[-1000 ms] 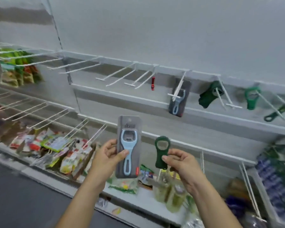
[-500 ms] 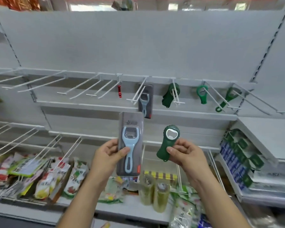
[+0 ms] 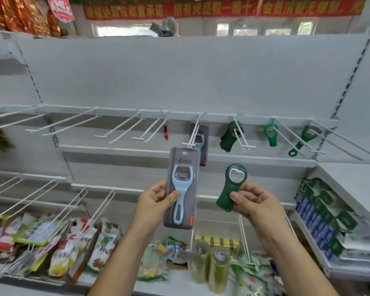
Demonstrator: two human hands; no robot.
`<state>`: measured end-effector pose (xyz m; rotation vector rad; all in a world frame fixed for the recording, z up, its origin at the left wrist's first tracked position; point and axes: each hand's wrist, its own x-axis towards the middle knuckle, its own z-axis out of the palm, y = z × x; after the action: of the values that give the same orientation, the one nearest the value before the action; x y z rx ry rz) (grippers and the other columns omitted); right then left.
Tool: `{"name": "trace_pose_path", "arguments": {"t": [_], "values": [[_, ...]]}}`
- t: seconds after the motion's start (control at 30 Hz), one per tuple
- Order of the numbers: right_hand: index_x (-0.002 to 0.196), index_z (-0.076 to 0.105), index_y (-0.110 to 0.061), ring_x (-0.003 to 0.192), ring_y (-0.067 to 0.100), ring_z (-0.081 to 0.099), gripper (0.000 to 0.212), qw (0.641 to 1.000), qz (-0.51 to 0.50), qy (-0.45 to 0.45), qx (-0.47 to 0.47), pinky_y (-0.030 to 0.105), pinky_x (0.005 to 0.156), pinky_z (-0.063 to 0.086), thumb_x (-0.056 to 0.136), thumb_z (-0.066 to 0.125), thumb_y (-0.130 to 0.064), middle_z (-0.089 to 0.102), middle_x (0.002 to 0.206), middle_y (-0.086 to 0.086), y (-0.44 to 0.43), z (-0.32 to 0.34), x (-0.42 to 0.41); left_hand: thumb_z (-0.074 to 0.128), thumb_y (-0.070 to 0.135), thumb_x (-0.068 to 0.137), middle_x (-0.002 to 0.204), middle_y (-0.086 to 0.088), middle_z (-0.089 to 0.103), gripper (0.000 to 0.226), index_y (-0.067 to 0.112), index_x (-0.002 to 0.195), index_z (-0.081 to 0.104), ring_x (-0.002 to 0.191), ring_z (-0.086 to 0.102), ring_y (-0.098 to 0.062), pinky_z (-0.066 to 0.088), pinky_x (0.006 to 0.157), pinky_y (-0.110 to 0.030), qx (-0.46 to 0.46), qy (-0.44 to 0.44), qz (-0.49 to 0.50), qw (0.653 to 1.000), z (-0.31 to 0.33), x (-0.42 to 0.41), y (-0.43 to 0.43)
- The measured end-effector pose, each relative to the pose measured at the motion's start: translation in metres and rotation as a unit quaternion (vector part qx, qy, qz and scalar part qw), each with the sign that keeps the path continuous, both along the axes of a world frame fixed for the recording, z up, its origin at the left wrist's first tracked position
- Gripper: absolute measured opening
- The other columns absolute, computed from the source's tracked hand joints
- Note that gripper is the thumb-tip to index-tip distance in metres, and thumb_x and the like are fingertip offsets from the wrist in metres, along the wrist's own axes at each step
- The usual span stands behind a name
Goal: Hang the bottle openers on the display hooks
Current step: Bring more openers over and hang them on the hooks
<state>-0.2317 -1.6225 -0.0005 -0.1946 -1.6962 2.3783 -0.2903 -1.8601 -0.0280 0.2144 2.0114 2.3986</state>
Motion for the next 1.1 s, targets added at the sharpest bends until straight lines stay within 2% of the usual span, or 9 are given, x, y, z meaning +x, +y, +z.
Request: {"name": "trace_pose_path", "arguments": {"t": [0.1,0.23,0.47,0.67,0.77,0.9,1.0,1.1], "values": [[0.107,0.066,0.000,0.084,0.029,0.075,0.028,1.000,-0.013,0.006,-0.002,0.029,0.068,0.062,0.080,0.070,0.006,0.076,0.093,0.019,0.001,0.004,-0.001,0.070,0.003,0.086,0.103,-0.010,0.077,0.027,0.008,0.113,0.066,0.094,0.075,-0.024,0.061,0.075,-0.031,-0.002,-0.006,-0.013,1.000,-0.002,-0.010,0.002],[0.107,0.066,0.000,0.083,0.030,0.076,0.028,1.000,-0.021,0.013,0.002,0.031,0.070,0.062,0.079,0.069,0.005,0.076,0.092,0.019,0.003,0.004,0.001,0.070,0.007,0.087,0.102,-0.006,0.078,0.027,0.011,0.113,0.066,0.093,0.075,-0.023,0.059,0.078,-0.035,-0.003,-0.011,-0.026,1.000,-0.003,-0.023,0.009],[0.106,0.068,-0.001,0.083,0.030,0.076,0.025,0.998,-0.051,0.016,-0.015,0.032,0.070,0.063,0.082,0.065,0.007,0.076,0.093,0.021,0.010,0.003,-0.002,0.071,0.010,0.088,0.094,0.005,0.079,0.022,0.020,0.107,0.065,0.086,0.076,-0.014,0.060,0.066,-0.023,0.007,-0.015,-0.018,1.000,-0.007,-0.047,0.023],[0.109,0.068,0.000,0.086,0.031,0.075,0.027,0.997,-0.076,0.016,0.001,0.030,0.071,0.062,0.083,0.067,0.006,0.076,0.096,0.021,0.017,0.006,-0.011,0.073,0.013,0.087,0.099,0.001,0.079,0.028,0.021,0.112,0.065,0.090,0.076,-0.016,0.061,0.076,-0.036,0.003,-0.021,-0.008,1.000,-0.008,-0.082,0.038],[0.108,0.069,-0.001,0.087,0.030,0.075,0.027,0.996,-0.087,0.012,0.010,0.031,0.072,0.063,0.082,0.068,0.005,0.076,0.096,0.020,0.023,0.008,-0.015,0.071,0.015,0.088,0.095,0.009,0.076,0.024,0.029,0.106,0.063,0.084,0.075,-0.008,0.059,0.070,-0.027,0.003,-0.016,0.000,1.000,-0.012,-0.098,0.047],[0.105,0.070,-0.003,0.082,0.027,0.076,0.026,0.995,-0.101,0.007,0.015,0.029,0.069,0.062,0.080,0.069,0.004,0.077,0.092,0.018,0.031,0.006,-0.017,0.070,0.013,0.090,0.094,0.009,0.074,0.022,0.023,0.109,0.064,0.076,0.074,-0.001,0.057,0.060,-0.017,0.009,-0.019,0.007,1.000,-0.015,-0.122,0.060],[0.104,0.070,-0.003,0.083,0.029,0.076,0.030,0.994,-0.110,0.007,0.021,0.031,0.071,0.063,0.074,0.072,0.000,0.077,0.091,0.018,0.035,0.006,-0.019,0.069,0.014,0.091,0.094,0.007,0.074,0.017,0.020,0.107,0.067,0.074,0.073,0.000,0.057,0.059,-0.015,0.002,-0.017,0.008,1.000,-0.017,-0.143,0.068],[0.095,0.071,-0.007,0.074,0.022,0.076,0.023,0.991,-0.132,0.011,0.031,0.025,0.063,0.061,0.075,0.072,0.003,0.077,0.080,0.013,0.041,0.007,-0.020,0.069,0.017,0.092,0.097,0.004,0.076,0.011,0.019,0.103,0.068,0.080,0.075,-0.006,0.058,0.062,-0.018,-0.003,-0.010,0.002,1.000,-0.021,-0.162,0.075]]}}
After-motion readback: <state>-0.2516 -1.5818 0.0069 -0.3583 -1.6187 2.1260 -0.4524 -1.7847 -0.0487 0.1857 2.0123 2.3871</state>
